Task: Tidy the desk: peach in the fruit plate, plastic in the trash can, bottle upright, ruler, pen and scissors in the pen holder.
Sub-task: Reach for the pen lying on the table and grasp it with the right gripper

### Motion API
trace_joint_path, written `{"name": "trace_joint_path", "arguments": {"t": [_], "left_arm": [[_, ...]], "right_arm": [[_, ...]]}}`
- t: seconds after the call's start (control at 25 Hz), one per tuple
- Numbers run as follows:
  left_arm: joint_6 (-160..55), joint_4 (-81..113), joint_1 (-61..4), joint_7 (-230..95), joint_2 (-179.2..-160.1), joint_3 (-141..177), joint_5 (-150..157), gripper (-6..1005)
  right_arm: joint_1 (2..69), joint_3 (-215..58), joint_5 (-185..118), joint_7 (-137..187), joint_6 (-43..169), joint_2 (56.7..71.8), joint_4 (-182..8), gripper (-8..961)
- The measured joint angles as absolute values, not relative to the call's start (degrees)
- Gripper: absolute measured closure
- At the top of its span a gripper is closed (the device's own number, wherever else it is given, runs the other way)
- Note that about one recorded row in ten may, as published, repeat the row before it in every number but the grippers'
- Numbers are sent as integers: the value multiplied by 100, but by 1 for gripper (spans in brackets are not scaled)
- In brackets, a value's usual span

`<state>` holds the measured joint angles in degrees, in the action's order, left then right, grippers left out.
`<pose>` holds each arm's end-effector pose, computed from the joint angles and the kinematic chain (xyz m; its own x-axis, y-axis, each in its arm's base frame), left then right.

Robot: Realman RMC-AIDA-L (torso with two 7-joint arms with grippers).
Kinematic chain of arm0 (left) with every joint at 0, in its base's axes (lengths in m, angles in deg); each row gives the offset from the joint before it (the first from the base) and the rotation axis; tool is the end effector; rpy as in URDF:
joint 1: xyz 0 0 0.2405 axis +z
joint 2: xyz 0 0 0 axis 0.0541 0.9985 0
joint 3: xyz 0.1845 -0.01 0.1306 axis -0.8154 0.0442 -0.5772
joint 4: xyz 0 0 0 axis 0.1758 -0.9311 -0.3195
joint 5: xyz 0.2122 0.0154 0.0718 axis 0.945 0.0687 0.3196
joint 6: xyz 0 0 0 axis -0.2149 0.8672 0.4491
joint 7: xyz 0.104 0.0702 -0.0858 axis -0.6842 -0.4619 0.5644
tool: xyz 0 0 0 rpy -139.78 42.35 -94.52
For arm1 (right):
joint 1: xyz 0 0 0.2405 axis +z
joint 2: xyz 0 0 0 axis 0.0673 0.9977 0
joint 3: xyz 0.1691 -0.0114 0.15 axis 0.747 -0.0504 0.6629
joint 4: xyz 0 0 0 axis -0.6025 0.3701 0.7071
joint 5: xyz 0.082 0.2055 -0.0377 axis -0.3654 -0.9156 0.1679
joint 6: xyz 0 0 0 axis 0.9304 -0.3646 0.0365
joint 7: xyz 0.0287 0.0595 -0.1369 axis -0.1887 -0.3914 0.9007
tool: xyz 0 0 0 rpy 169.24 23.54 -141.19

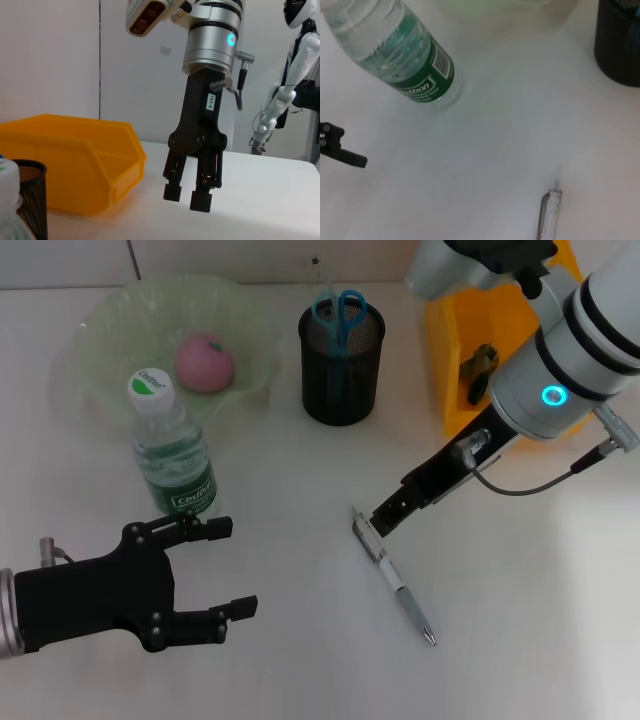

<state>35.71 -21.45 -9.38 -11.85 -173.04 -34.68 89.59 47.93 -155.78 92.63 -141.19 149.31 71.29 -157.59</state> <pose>-0.2770 0.2433 -0.0070 0.8320 0.1069 0.5444 0.2385 -0.9549 -0.1771 0.0933 0.3409 -0.0265 0.5833 -0.7871 0.2007 -0.7205 -0.6154 -0.3196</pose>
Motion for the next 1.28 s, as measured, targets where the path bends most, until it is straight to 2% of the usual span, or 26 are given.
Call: {"name": "trace_joint_path", "arguments": {"t": [0.32, 1.28], "left_arm": [[3538, -2079, -915, -1364, -17315, -3488, 8967, 135], [3565, -1994, -965, -1414, -17340, -3498, 8964, 135]], "right_arm": [[5256, -15637, 9277, -14131, 14808, 7130, -15059, 127], [5709, -16964, 9215, -14134, 13649, 7141, -14023, 126]]}}
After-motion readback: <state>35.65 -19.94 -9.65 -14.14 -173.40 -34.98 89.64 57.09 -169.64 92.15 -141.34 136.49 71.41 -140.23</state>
